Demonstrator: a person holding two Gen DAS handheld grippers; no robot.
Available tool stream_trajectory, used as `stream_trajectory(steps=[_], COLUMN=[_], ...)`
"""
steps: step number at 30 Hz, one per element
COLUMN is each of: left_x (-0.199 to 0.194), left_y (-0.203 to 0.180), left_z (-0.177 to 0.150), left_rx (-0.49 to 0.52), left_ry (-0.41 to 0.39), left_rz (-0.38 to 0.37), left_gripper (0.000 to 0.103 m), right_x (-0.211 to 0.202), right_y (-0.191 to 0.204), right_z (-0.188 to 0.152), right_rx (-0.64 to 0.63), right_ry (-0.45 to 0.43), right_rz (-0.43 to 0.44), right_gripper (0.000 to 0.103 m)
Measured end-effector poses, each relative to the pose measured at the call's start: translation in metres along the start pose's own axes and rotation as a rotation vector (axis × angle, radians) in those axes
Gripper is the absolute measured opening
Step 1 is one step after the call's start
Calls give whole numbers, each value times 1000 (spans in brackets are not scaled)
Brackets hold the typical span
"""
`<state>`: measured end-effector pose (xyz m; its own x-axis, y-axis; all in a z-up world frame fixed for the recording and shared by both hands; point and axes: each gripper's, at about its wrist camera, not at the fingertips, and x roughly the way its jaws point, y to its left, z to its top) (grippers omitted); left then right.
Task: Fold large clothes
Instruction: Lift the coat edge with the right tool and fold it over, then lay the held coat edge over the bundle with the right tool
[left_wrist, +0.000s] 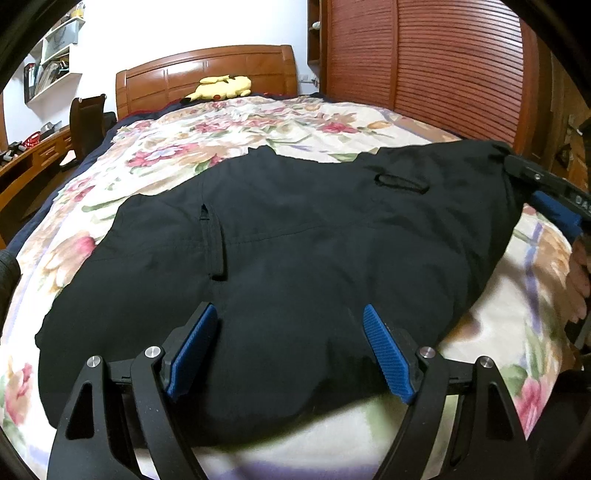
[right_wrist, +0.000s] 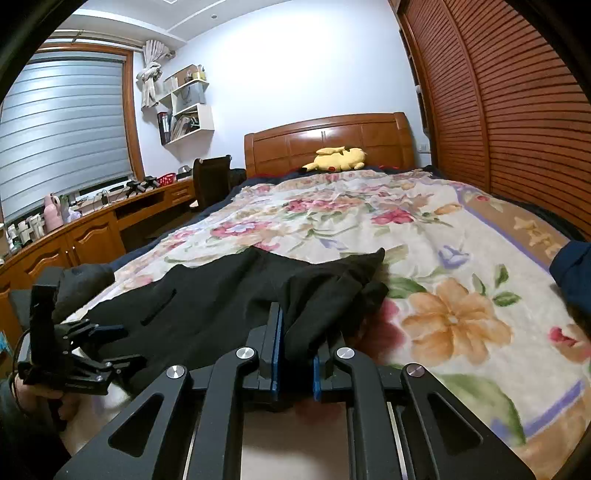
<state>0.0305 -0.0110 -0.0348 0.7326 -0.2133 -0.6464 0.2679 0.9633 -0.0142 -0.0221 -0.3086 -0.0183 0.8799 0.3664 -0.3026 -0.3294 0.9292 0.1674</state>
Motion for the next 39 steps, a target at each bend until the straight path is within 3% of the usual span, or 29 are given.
stream_trajectory(steps=[7,19,28,39], left_x=[-22,-52,-78,-90], left_y=[24,83,139,192], left_z=[-1,-13,-27,-47], left_rx=[-30,-108,-202,-295], left_ry=[-47,-95,-135,-145], left_rz=[-1,52,103,175], left_gripper=[82,82,82,82], right_x=[6,44,89,169], right_y=[14,81,163,250], right_z=[9,32,49,55], right_rx=[-19,-154,-323,-399], right_ry=[-18,3,33,115], right_rz=[16,107,197,371], right_gripper=[10,7,6,5])
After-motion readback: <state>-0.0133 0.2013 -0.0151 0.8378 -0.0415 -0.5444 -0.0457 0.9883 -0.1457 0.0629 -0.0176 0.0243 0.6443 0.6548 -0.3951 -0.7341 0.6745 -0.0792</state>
